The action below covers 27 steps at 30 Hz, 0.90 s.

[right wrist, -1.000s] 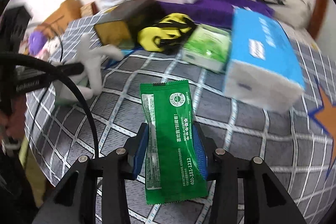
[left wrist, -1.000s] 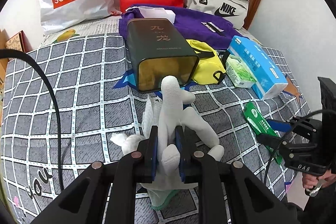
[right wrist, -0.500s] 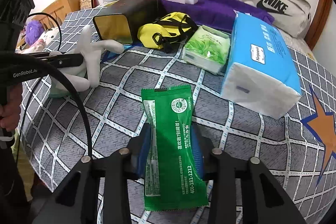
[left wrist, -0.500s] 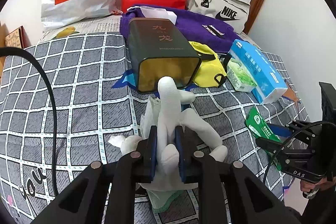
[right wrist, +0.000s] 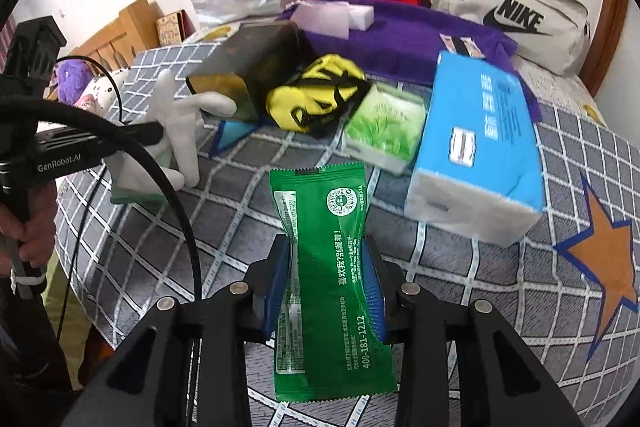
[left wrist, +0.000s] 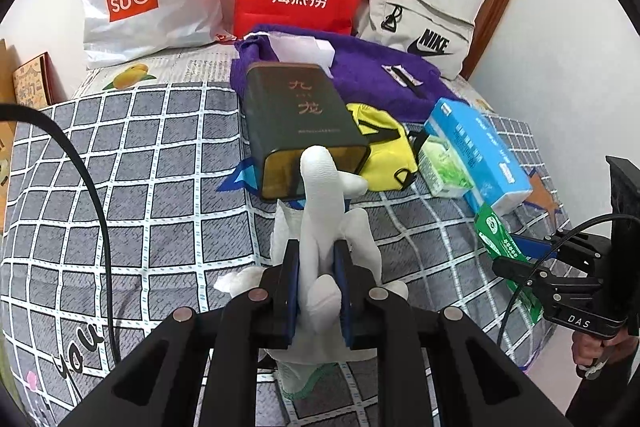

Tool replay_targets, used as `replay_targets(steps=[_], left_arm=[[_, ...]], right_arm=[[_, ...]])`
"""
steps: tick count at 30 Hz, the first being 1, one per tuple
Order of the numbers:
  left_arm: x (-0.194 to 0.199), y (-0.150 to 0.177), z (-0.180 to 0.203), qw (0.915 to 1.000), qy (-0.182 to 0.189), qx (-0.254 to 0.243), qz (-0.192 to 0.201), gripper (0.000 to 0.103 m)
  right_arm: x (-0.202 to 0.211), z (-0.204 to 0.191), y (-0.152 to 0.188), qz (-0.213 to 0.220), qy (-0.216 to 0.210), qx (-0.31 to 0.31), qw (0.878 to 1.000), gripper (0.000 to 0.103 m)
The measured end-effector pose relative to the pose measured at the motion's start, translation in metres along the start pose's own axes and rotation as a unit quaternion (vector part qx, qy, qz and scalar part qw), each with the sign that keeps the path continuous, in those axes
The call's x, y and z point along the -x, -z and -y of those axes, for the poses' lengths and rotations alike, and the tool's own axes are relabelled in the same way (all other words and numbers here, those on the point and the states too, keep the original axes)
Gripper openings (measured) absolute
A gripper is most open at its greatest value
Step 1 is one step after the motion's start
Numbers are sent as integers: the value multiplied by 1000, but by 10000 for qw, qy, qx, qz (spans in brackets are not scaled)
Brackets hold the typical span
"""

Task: Organize soft objects
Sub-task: 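Carry the packet with the right tool over the towel while the left carries the glove there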

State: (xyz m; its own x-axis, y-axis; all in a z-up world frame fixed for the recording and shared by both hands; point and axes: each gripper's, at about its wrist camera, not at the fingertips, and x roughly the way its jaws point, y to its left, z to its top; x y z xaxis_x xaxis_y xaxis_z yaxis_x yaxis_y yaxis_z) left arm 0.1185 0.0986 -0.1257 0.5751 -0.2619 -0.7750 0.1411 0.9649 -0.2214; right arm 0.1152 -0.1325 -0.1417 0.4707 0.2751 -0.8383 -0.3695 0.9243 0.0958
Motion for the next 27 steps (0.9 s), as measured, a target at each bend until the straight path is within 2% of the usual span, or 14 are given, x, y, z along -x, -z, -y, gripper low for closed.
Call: replay_targets(steps=[4, 21, 27], left_arm=[[5, -4, 5, 10000, 76, 49, 18, 16], [31, -50, 38, 9991, -129, -229, 344, 16], [37, -73, 52, 9967, -367, -449, 574, 16]], right_arm=[[8, 2, -9, 95, -58, -16, 9999, 35], [28, 23, -48, 502, -73, -11, 9987, 35], [29, 39, -68, 629, 25, -108, 9980, 35]])
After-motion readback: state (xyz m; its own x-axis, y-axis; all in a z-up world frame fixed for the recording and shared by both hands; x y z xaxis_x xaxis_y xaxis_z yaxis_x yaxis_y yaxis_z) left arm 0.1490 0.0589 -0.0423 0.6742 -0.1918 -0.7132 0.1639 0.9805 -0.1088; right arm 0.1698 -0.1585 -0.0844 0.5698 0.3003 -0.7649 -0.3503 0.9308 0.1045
